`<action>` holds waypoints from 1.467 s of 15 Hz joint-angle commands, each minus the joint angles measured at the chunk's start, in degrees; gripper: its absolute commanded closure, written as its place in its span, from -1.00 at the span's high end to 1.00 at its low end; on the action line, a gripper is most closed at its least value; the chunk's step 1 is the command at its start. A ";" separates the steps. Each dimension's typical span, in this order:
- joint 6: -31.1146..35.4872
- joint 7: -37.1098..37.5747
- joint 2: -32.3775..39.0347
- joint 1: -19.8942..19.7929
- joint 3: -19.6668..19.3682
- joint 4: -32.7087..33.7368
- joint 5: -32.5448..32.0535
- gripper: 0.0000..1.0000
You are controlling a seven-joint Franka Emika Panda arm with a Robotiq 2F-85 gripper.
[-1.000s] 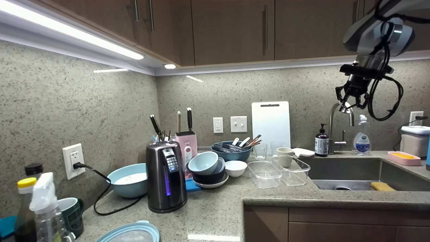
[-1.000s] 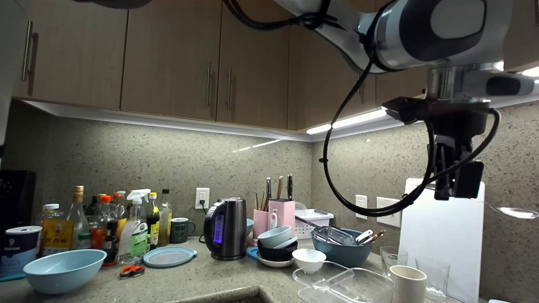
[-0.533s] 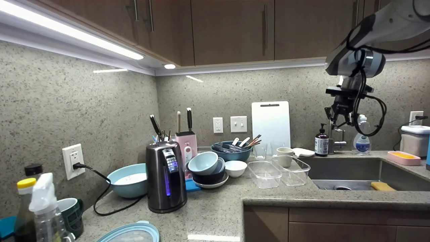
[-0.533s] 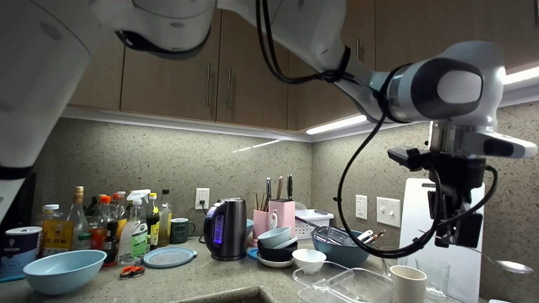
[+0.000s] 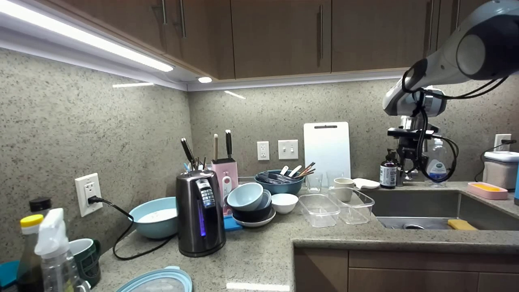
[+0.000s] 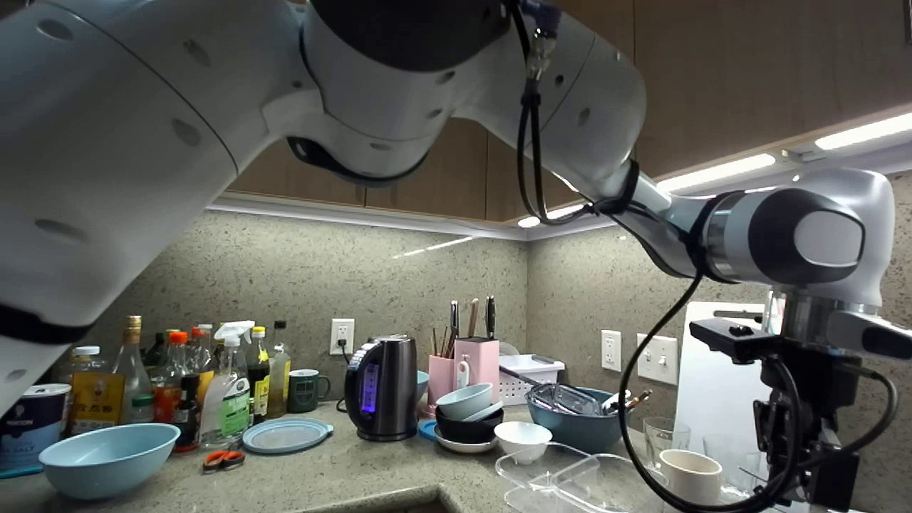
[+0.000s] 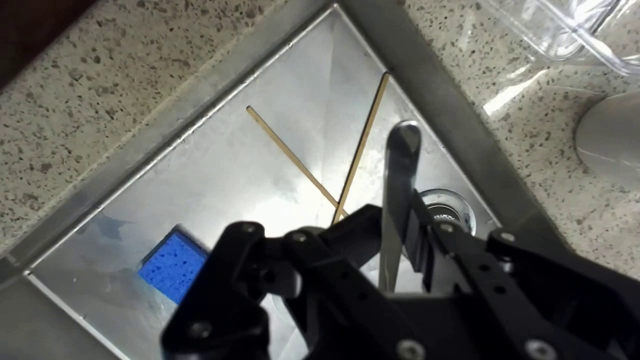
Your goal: Pick up the spoon from the counter and put it in the sink
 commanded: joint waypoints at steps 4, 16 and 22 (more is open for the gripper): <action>-1.47 0.24 2.85 -1.57 1.00 3.32 -0.36 -0.67; -9.20 6.83 29.02 -2.22 4.97 25.88 -0.96 -0.92; -18.31 8.96 38.22 -3.24 3.97 39.70 -1.08 -0.15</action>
